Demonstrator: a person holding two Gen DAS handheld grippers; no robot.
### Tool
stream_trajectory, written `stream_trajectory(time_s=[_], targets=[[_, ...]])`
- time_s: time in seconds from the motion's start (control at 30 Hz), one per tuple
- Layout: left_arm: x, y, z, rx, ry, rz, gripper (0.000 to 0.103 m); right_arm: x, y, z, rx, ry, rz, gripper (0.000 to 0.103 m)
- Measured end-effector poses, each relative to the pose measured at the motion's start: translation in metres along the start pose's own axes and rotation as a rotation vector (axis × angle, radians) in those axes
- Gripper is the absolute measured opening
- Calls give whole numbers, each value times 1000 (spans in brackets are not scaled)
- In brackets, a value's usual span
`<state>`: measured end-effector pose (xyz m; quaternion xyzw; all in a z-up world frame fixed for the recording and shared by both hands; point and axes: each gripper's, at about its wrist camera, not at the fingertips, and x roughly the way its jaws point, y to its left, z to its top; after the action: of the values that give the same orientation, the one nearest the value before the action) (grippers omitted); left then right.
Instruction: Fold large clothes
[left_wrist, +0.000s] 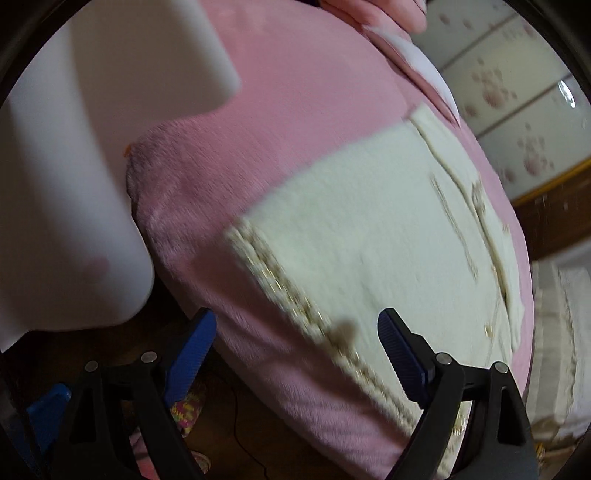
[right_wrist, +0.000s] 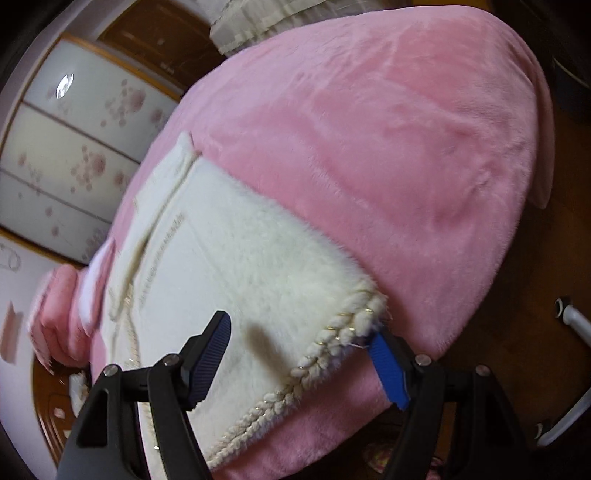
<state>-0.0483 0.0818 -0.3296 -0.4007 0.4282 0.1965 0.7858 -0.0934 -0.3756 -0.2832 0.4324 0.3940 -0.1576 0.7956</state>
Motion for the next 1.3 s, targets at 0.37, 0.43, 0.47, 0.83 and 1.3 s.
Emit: stream_trajectory(time_s=[0.37,0.43,0.47,0.83,1.3], targets=[[16,-9,29,21,-94,-8,72,10,4,1,-71,7,-12,48],[18,-15,28,33,-102,23,54,9,5,2,-75,10,5,34],[17,-18,28,37,-111,31,46,8,6,2,-78,15,16,24],[-5,-75,33,169,-21,-43,16,-17,50,15,4,50,167,14],[-48,-141,104,157,55,-361,11,-56,164,39,-56,-69,352,13]])
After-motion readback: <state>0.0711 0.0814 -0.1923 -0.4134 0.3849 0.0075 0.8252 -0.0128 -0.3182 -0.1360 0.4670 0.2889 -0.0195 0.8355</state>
